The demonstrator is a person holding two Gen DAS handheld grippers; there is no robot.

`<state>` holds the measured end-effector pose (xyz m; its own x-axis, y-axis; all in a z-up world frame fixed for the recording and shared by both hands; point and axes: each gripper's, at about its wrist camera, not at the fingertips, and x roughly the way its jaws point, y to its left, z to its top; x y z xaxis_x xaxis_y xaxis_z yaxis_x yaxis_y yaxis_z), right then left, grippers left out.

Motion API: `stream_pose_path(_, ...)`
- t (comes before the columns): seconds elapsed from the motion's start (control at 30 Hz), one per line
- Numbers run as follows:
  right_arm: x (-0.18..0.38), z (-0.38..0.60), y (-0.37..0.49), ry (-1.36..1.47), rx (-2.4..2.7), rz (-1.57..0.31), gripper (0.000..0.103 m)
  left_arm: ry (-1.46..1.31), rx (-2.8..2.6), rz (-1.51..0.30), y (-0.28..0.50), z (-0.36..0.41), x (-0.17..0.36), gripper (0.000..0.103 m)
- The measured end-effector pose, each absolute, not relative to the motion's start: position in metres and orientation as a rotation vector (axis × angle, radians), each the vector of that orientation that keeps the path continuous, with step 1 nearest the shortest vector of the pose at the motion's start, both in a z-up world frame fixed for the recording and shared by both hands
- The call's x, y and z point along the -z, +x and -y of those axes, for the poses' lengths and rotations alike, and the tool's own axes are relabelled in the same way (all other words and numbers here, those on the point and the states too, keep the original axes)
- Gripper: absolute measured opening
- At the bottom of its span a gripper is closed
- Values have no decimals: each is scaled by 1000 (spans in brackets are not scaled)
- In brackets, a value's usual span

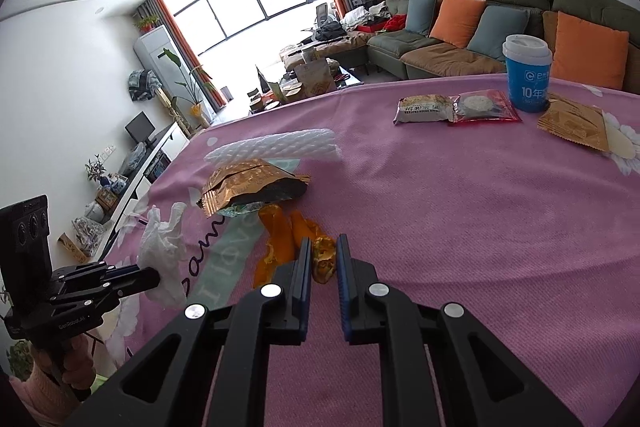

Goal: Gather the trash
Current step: 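Grasp the white tissue with the left tool while the right tool grasps an orange peel, then carry the tissue and orange peel over to the teal bin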

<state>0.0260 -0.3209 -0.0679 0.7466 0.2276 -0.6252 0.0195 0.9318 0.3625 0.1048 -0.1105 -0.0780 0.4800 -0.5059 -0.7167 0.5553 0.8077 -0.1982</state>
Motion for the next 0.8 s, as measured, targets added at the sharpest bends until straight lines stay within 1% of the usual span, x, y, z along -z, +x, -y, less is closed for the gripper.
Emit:
stream_pose_path(0.63, 20, 300, 7, 393, -225, -594, 10, 63, 592, -788, 82, 64, 59, 14)
stream_pose_path(0.8, 24, 274, 17, 421, -342, -613, 10, 57, 578, -788, 81, 57, 59, 14)
